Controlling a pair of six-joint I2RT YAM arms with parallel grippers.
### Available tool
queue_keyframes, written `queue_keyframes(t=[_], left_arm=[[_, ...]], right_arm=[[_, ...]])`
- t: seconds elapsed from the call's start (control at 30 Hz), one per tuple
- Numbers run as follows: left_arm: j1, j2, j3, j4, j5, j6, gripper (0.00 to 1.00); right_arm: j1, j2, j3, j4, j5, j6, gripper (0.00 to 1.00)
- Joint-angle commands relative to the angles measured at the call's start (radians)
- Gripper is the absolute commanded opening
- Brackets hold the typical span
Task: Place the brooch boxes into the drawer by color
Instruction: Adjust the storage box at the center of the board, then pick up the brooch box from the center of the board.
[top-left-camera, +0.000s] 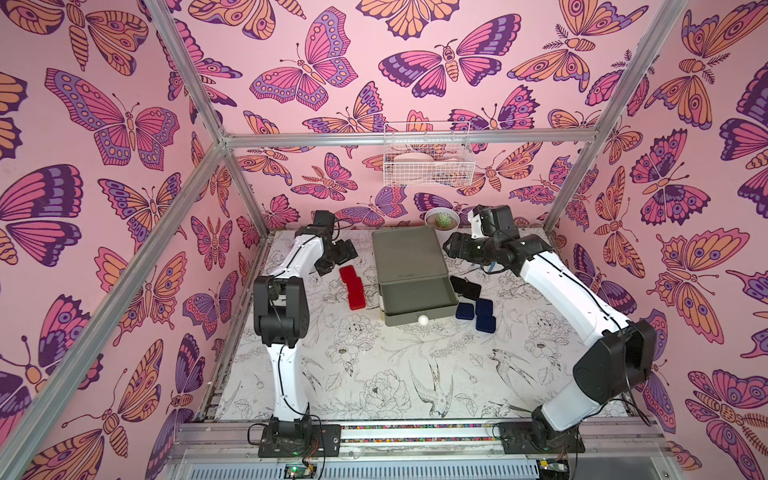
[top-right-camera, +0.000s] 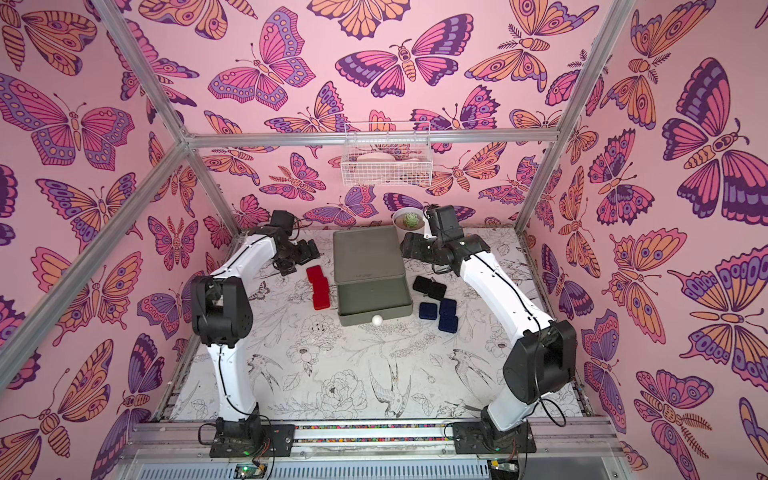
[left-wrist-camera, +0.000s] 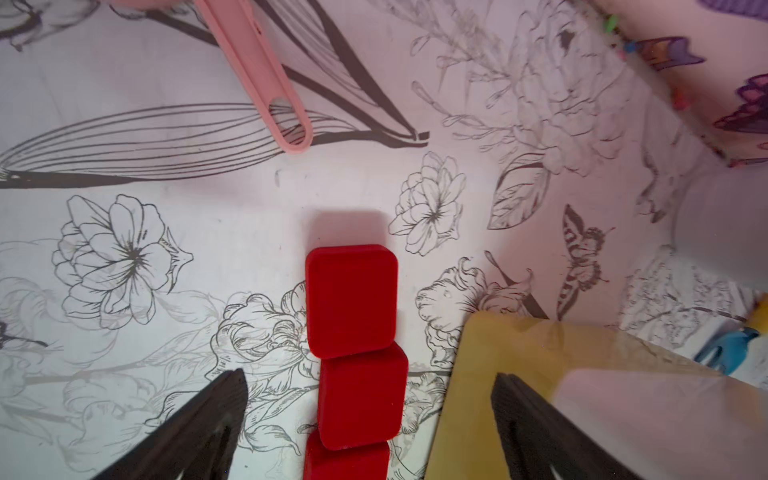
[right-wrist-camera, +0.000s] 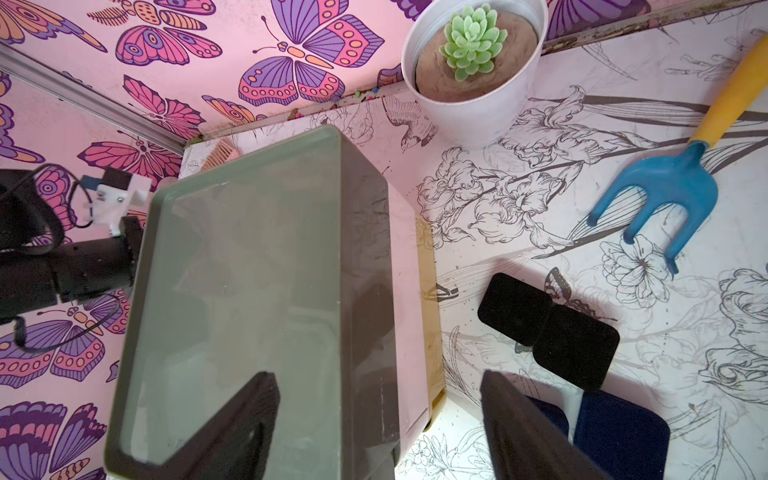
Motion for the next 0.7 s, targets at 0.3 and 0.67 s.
queue_keyframes(t=[0.3,0.67], left_arm=[[-0.004,0.140,0.146,-0.149,-0.030,-0.011,0.92],[-0.026,0.216,0.196,-0.157,-0.034,-0.007,0.91]], right_arm=[[-0.047,-0.029,-0.042,-0.027,-0.040,-0.003,0.82],[-0.055,-0.032,-0.055,-0.033,-0.037,-0.002,0.82]])
